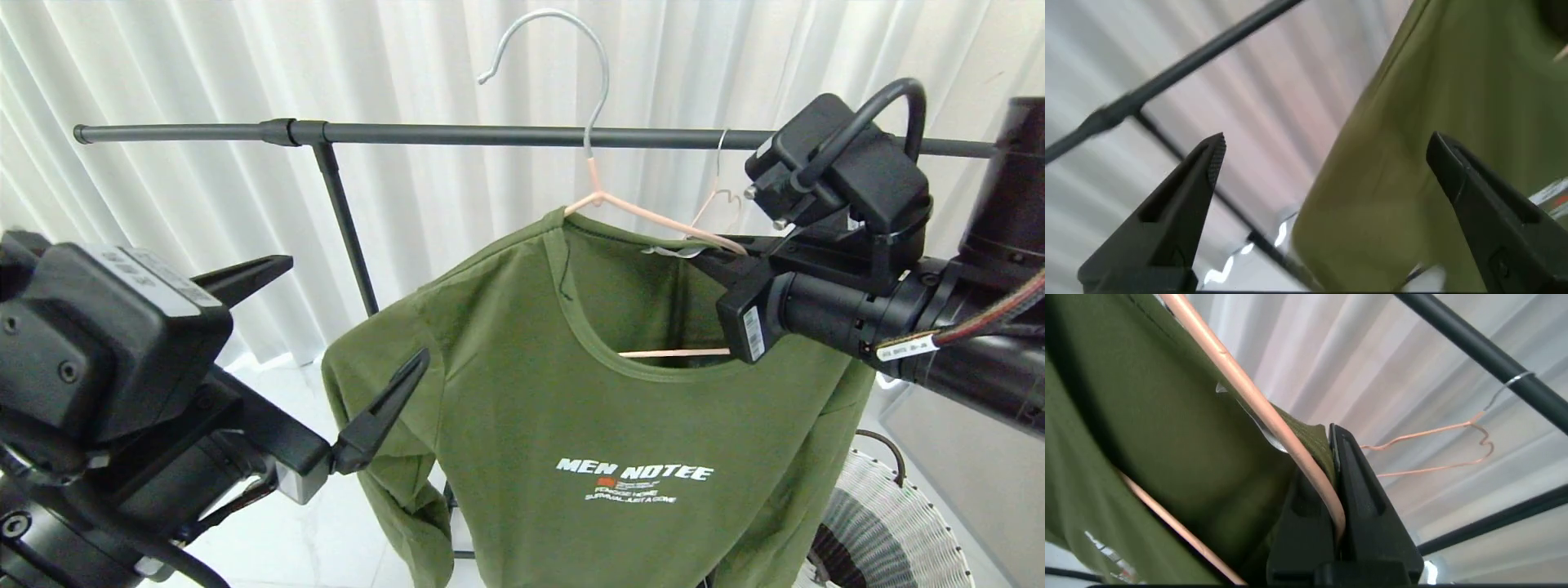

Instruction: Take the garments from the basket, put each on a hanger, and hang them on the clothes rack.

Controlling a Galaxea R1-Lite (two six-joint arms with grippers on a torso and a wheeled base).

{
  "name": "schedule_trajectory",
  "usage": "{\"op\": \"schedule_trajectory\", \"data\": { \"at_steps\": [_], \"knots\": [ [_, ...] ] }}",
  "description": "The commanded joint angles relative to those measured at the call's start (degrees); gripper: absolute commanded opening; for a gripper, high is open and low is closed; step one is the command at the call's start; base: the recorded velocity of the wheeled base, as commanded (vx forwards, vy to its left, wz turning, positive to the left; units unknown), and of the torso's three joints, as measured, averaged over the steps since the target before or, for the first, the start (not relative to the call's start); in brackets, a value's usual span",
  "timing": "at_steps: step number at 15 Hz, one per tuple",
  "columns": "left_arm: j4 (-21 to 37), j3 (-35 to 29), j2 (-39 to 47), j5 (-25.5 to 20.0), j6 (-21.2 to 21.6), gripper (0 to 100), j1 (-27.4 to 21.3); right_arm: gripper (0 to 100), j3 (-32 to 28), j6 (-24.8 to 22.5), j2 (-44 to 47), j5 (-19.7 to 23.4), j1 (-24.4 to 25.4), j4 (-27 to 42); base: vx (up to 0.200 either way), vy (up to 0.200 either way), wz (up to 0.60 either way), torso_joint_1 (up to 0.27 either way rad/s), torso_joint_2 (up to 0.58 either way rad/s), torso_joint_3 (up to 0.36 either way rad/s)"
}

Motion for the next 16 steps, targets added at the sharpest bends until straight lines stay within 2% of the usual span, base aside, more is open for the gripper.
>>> {"op": "schedule_trajectory", "data": {
  "at_steps": [1,3,8,12,13,16],
  "knots": [
    [0.06,4.81,-4.02,0.0,0.03,100,5.02,0,0.01,-0.01,-1.45,0.11,-1.06,-0.02,0.0,0.0,0.0,0.0,0.0,0.0],
    [0.06,7.8,-4.28,-0.52,-1.99,100,9.32,0,0.1,-0.01,-2.24,0.11,-1.14,0.16,0.0,0.0,0.0,0.0,0.0,0.0],
    [0.15,9.65,1.17,-1.31,-10.69,100,12.05,0,0.01,-0.01,-3.03,0.38,-0.79,-0.02,0.0,0.0,0.0,0.0,0.0,0.0],
    [0.15,10.53,2.4,-1.31,-13.94,100,12.66,0,0.01,-0.01,-3.3,0.64,-0.27,-0.02,0.0,0.0,0.0,0.0,0.0,0.0],
    [0.15,10.79,2.49,-1.31,-14.38,0,12.66,0,0.01,-0.01,-3.47,0.55,0.35,-0.02,0.0,0.0,0.0,0.0,0.0,0.0],
    [0.15,12.02,2.31,-1.23,-14.38,0,14.42,0,0.1,-0.01,-3.74,0.03,0.17,0.16,0.0,0.0,0.0,0.0,0.0,0.0]
  ]
}}
